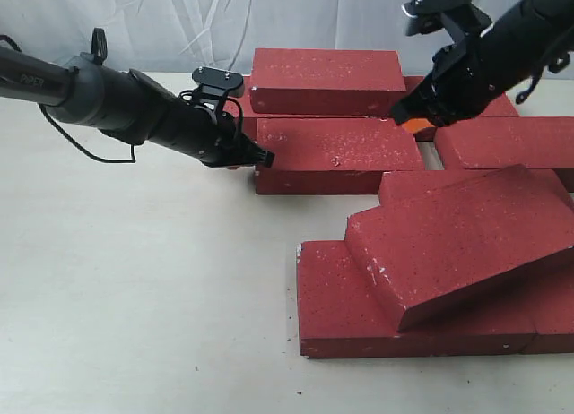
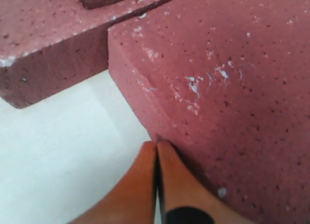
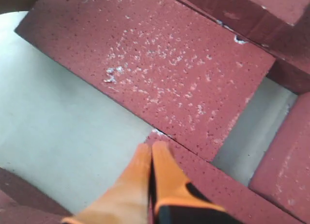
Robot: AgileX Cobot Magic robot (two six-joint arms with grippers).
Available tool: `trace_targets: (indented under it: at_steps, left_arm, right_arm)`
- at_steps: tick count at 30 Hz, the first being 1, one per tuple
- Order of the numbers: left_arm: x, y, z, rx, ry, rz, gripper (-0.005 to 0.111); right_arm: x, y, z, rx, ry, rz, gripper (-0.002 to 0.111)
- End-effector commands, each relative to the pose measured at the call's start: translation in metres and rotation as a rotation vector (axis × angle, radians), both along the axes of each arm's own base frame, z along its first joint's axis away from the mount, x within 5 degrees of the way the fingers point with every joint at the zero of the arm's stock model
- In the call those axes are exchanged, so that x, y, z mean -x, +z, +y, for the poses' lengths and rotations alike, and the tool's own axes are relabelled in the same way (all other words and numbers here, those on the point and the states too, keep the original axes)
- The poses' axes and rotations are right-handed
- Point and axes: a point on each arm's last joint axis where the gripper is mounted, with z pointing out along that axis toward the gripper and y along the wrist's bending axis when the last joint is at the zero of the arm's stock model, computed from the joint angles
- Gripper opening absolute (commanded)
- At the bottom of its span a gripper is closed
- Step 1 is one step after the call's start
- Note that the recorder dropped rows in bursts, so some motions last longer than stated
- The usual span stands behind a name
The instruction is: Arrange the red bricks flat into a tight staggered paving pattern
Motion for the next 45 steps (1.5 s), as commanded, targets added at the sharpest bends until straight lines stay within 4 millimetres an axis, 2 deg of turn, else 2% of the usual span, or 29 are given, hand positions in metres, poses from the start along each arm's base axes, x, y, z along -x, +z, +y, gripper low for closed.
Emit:
trace_targets:
  at_steps: [1,4,11,15,24,30,40,45]
  left_arm:
    - [0.002,-0.011,-0.008,0.005,0.002,0.023,0.0]
    - [-0.001,-0.015,-0.005,-0.015,0.037,0.009,0.0]
    - [0.0,-0.018,-0.006,0.009,0.052,0.032,0.0]
    - [0.002,-0.018,-0.01,0.033,0.048,0.051,0.0]
    - [0.006,-0.011,-0.031,0.041,0.007,0.023,0.0]
    - [0.003,-0.008,-0.032,0.053,0.018,0.014,0.0]
    - [-0.003,-0.021,-0.036,0.056,0.007,0.032,0.0]
    - [-0.003,-0.017,-0.043,0.088,-0.023,0.043,0.0]
  right_arm:
    - [0.023,0.003,-0.014,0.029,-0.048,-0.16,-0.001]
    - [0.033,0.006,-0.018,0.053,-0.038,-0.219,-0.001]
    - [0.039,0.019,-0.018,0.042,-0.04,-0.249,-0.001]
    - [0.038,0.018,-0.018,0.042,-0.041,-0.248,-0.001]
    - [0.038,0.018,-0.018,0.042,-0.041,-0.248,-0.001]
    - [0.038,0.018,-0.018,0.043,-0.041,-0.246,-0.001]
    - [0.039,0.018,-0.018,0.04,-0.043,-0.243,-0.001]
    - [0.039,0.018,-0.018,0.041,-0.043,-0.245,-0.001]
